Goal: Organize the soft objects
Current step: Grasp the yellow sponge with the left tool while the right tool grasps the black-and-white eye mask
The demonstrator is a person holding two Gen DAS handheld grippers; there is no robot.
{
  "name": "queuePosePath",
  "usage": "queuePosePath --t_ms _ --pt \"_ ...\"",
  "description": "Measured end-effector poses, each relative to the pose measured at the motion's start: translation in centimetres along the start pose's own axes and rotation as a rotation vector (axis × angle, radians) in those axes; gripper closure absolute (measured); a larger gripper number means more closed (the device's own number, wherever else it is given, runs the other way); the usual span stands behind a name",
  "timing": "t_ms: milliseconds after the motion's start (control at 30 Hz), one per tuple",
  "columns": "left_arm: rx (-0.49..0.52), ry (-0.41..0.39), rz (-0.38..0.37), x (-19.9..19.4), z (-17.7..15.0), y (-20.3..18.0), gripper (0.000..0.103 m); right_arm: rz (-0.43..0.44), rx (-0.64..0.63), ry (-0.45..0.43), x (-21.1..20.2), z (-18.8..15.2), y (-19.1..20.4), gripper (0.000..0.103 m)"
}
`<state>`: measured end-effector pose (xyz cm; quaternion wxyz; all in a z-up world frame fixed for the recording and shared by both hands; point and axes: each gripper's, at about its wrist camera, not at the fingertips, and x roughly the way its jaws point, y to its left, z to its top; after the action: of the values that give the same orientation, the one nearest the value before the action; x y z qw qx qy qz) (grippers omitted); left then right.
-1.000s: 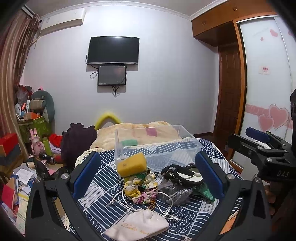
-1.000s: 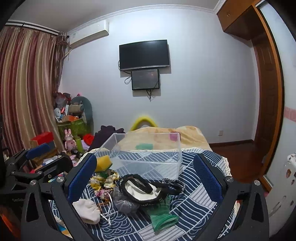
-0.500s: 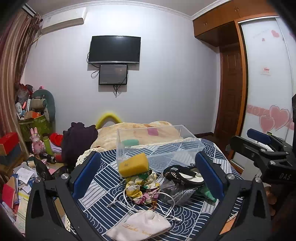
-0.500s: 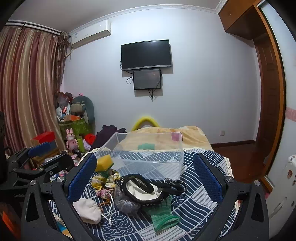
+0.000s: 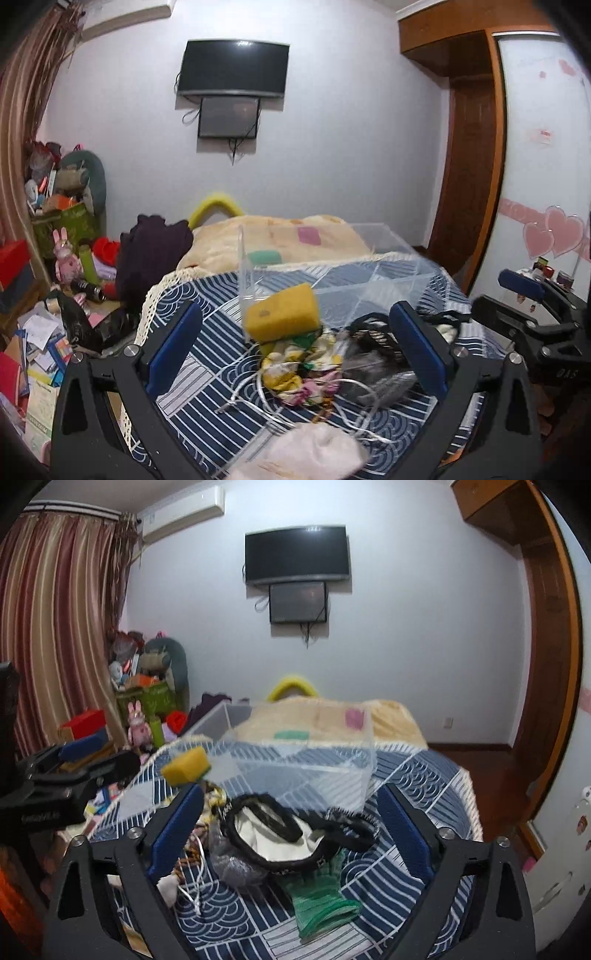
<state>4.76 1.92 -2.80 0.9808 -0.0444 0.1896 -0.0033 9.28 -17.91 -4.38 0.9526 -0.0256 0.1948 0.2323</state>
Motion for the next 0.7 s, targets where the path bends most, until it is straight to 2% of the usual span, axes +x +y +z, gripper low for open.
queuePosePath --t_ms 200,400,467,500,633,667,700 --pt "-0.039 0.087 -0.017 4.3 0.4 1.6 0.000 0.006 0.037 0.110 2.6 -1.4 -1.0 0.011" --pt "-0.091 0.175 -0.042 8.1 0.1 2.2 0.001 0.027 0.062 0.190 4.2 -2.5 -1.8 0.026" --pt "-0.104 0.199 -0.049 8.8 -0.1 2.4 0.013 0.038 0.069 0.215 4.8 -2.8 -2.0 0.039" --pt "-0.108 0.216 -0.054 9.2 -0.2 2.6 0.016 0.045 0.073 0.230 5.1 -3.0 -2.1 0.042" --pt "-0.133 0.263 -0.081 9.9 -0.7 2.8 0.037 0.048 0.086 0.252 5.5 -3.5 -2.5 0.068" --pt "-0.139 0.268 -0.088 10.0 -0.9 2.9 0.038 0.043 0.087 0.249 5.4 -3.5 -2.5 0.077" --pt "-0.141 0.266 -0.092 9.9 -1.0 2.9 0.038 0.038 0.086 0.244 5.2 -3.4 -2.6 0.081"
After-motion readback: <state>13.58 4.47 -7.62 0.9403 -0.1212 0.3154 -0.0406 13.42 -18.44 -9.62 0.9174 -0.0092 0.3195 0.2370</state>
